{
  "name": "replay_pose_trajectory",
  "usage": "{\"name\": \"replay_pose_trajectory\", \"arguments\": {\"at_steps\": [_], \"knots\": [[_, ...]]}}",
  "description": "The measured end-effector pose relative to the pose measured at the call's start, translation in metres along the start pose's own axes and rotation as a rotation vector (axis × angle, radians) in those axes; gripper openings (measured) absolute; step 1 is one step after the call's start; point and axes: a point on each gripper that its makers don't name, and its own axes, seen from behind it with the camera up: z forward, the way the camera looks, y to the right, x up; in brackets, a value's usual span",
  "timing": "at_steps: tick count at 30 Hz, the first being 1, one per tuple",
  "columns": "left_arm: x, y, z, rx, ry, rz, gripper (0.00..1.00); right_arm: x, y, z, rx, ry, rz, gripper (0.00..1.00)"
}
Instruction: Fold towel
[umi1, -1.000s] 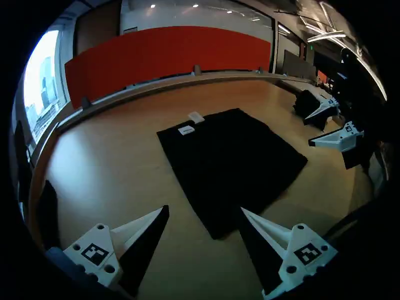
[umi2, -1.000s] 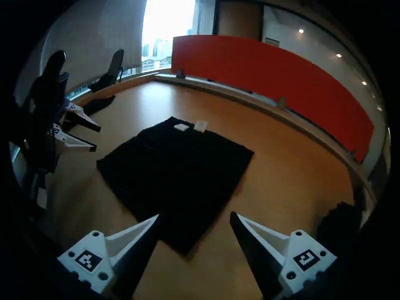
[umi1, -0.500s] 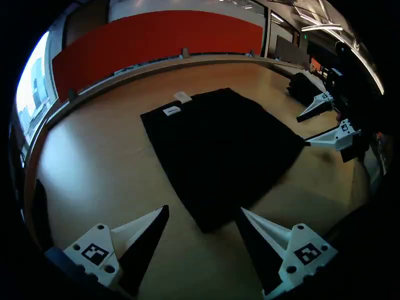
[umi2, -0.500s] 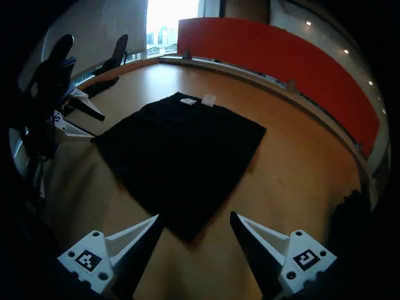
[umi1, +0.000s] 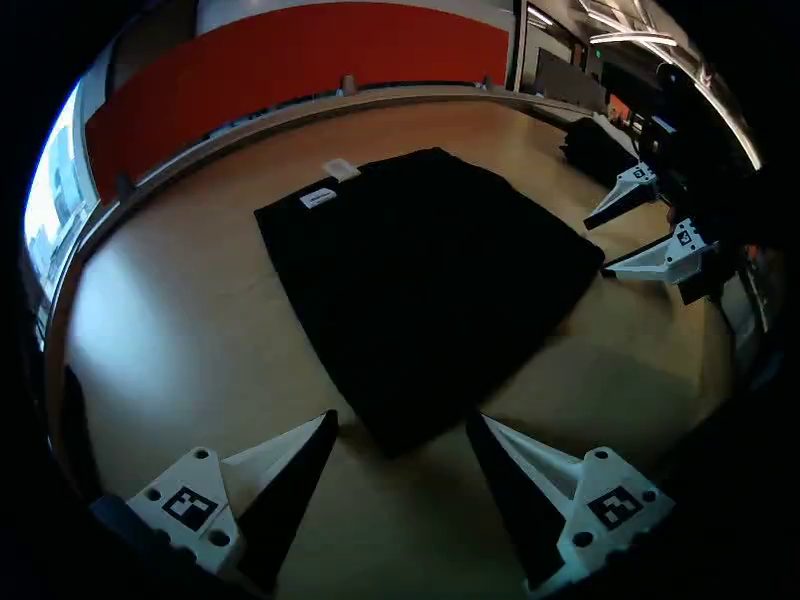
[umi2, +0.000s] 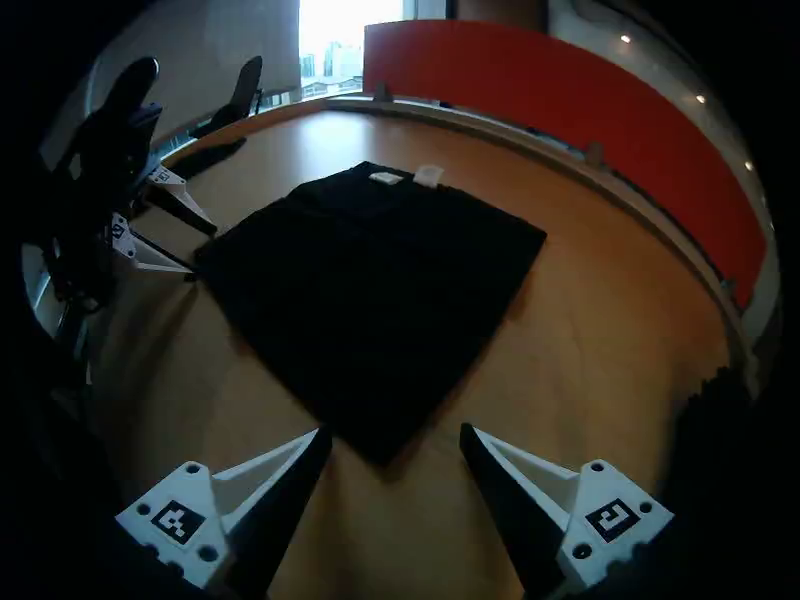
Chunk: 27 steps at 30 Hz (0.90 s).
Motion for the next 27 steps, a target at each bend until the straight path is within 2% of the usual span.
{"name": "replay_pose_trajectory", "arguments": {"at_steps": [12,18,22,27], "knots": [[-0.0018,0.0015,0.0013,0.001,-0.006,0.02,0.92,-0.0028,-0.004,0.0004,0.024,-0.009,0.017,0.87],[-0.0025,0.0037,0.0005,0.002,-0.008,0.018,0.76,-0.0026,-0.0032,-0.0006,0.023,-0.018,0.022,0.72],[-0.002,0.0057,0.0005,0.001,-0.012,0.019,0.7,-0.0026,-0.0027,-0.0011,0.026,-0.02,0.019,0.64],[-0.001,0.0052,0.0013,0.007,-0.014,0.013,0.47,-0.0023,-0.0049,-0.0014,0.036,-0.026,0.008,0.45]]}}
